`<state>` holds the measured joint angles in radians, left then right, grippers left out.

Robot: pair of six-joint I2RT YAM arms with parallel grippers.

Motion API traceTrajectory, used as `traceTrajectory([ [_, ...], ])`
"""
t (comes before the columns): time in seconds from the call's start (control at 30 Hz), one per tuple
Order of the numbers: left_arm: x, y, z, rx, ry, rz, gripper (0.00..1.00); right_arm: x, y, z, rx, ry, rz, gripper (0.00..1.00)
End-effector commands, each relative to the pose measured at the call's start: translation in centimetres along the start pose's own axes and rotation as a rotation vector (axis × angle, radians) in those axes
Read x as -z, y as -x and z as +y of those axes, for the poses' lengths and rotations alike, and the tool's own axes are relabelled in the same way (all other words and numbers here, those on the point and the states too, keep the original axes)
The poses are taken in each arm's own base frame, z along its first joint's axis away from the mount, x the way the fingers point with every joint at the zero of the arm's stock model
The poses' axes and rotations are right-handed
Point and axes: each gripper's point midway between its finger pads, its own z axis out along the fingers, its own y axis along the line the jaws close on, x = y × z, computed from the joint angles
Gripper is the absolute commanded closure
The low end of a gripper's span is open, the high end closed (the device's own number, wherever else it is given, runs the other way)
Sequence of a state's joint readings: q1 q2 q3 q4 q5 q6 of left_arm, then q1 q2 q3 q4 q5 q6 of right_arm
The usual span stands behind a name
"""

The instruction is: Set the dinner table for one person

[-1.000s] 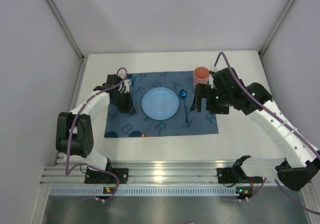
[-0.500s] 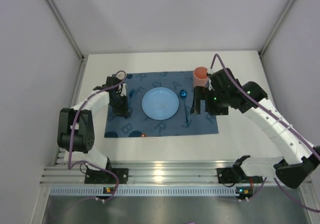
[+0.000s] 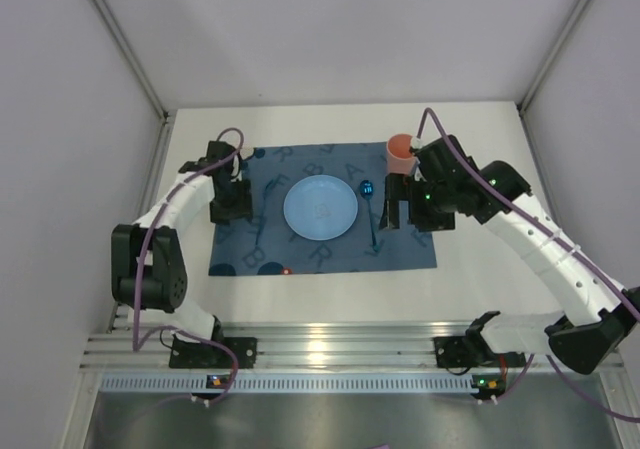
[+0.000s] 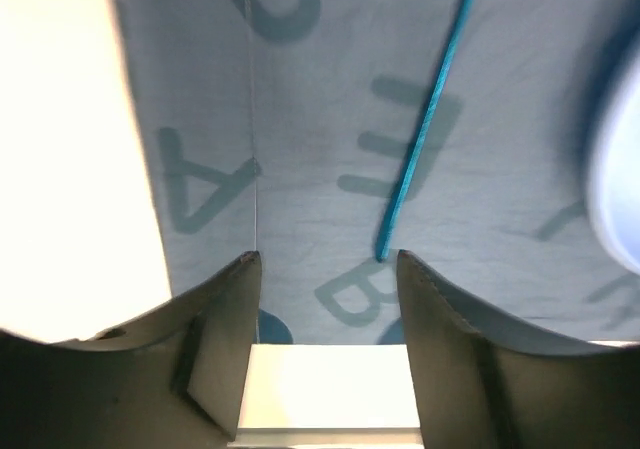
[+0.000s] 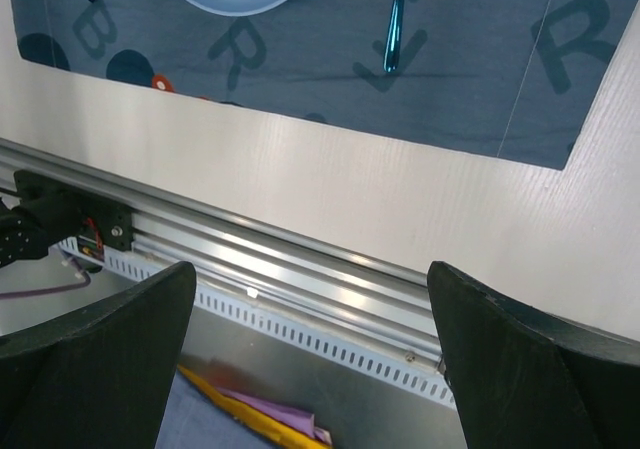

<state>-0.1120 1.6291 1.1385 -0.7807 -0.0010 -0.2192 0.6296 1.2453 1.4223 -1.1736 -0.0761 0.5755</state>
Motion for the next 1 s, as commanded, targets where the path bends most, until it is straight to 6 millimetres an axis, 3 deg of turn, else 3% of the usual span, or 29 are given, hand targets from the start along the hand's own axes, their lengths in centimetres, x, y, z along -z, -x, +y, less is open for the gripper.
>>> traceTrajectory([
  [0.0, 5.7, 3.4, -0.2, 0.041, -0.009, -0.174, 0.36, 2.1, 1.9, 0.5, 0.026, 0.024, -0.086, 0.00],
  [0.1, 9.4, 4.1, -2.1, 0.056, -0.125, -0.263, 0.25, 5.0, 3.9, 1.4, 0.074, 0.058, -0.192, 0.00],
  [0.13, 11.6, 4.2, -3.6, 0.057, -0.222, -0.311, 0.20, 6.7, 5.0, 2.0, 0.094, 0.082, -0.262, 0.00],
  [0.17, 13.0, 4.4, -4.4, 0.053, -0.273, -0.352, 0.18, 9.2, 5.3, 2.3, 0.107, 0.122, -0.353, 0.00],
  [0.2, 13.7, 4.0, -4.9, 0.054, -0.316, -0.378, 0.10, 11.2, 6.5, 3.3, 0.126, 0.187, -0.464, 0.00],
  [0.23, 14.9, 4.0, -5.6, 0.075, -0.368, -0.420, 0.06, 11.6, 6.3, 3.3, 0.147, 0.213, -0.508, 0.00],
  [0.27, 17.6, 4.5, -5.7, 0.082, -0.400, -0.544, 0.04, 14.2, 5.9, 2.9, 0.147, 0.255, -0.619, 0.00],
  [0.3, 16.6, 3.7, -5.3, 0.130, -0.393, -0.549, 0.03, 12.9, 6.2, 2.3, 0.136, 0.249, -0.669, 0.00],
  [0.33, 16.3, 3.6, -4.9, 0.146, -0.379, -0.577, 0.03, 12.9, 6.0, 1.4, 0.091, 0.244, -0.712, 0.00],
  [0.37, 16.7, 3.9, -4.5, 0.155, -0.372, -0.649, 0.04, 14.5, 5.6, -1.0, 0.006, 0.200, -0.824, 0.00],
  [0.4, 14.7, 2.7, -4.3, 0.152, -0.369, -0.620, 0.04, 14.2, 5.6, -2.1, -0.076, 0.192, -0.877, 0.00],
  [0.43, 14.3, 2.4, -4.6, 0.136, -0.390, -0.632, 0.06, 10.7, 4.3, -4.0, -0.183, 0.151, -0.843, 0.00],
  [0.47, 14.4, 2.4, -4.5, 0.138, -0.399, -0.674, 0.06, 11.7, 3.6, -5.6, -0.241, 0.148, -0.910, 0.00],
  [0.5, 13.3, 2.2, -4.0, 0.154, -0.382, -0.696, 0.07, 11.3, 3.1, -5.9, -0.255, 0.161, -0.918, 0.00],
  [0.53, 14.1, 2.4, -3.3, 0.167, -0.362, -0.769, 0.07, 9.7, 2.2, -6.3, -0.263, 0.159, -0.893, 0.00],
  [0.6, 13.1, 2.9, -0.3, 0.217, -0.227, -0.901, 0.07, 8.7, 0.9, -6.0, -0.233, 0.198, -0.850, 0.00],
  [0.63, 14.3, 3.0, 0.4, 0.159, -0.198, -0.996, 0.07, 8.4, 0.5, -5.8, -0.222, 0.207, -0.831, 0.00],
  [0.67, 14.1, 2.9, 0.6, 0.103, -0.183, -1.040, 0.09, 7.7, 0.1, -5.8, -0.220, 0.202, -0.800, 0.00],
  [0.7, 12.2, 2.0, 1.0, 0.047, -0.156, -1.044, 0.09, 7.6, -0.1, -6.0, -0.226, 0.193, -0.787, 0.00],
  [0.73, 13.9, 3.0, 1.2, -0.038, -0.127, -1.168, 0.09, 7.5, -0.2, -6.0, -0.239, 0.188, -0.777, 0.00],
  [0.77, 13.6, 3.0, 1.5, -0.071, -0.098, -1.198, 0.09, 6.9, -0.4, -6.1, -0.232, 0.167, -0.746, 0.00],
  [0.8, 11.8, 2.4, 2.5, -0.070, -0.046, -1.191, 0.06, 7.4, -0.3, -6.0, -0.225, 0.167, -0.746, 0.00],
  [0.83, 11.6, 2.8, 2.9, -0.062, -0.019, -1.214, 0.04, 7.5, -0.4, -5.9, -0.206, 0.162, -0.739, 0.00],
  [0.9, 9.3, 2.7, 3.6, -0.046, 0.020, -1.166, 0.05, 8.0, -0.4, -6.0, -0.196, 0.144, -0.727, 0.00],
  [0.97, 7.6, 3.3, 3.1, -0.056, 0.002, -1.149, 0.09, 8.4, -0.7, -6.3, -0.180, 0.123, -0.716, 0.00],
])
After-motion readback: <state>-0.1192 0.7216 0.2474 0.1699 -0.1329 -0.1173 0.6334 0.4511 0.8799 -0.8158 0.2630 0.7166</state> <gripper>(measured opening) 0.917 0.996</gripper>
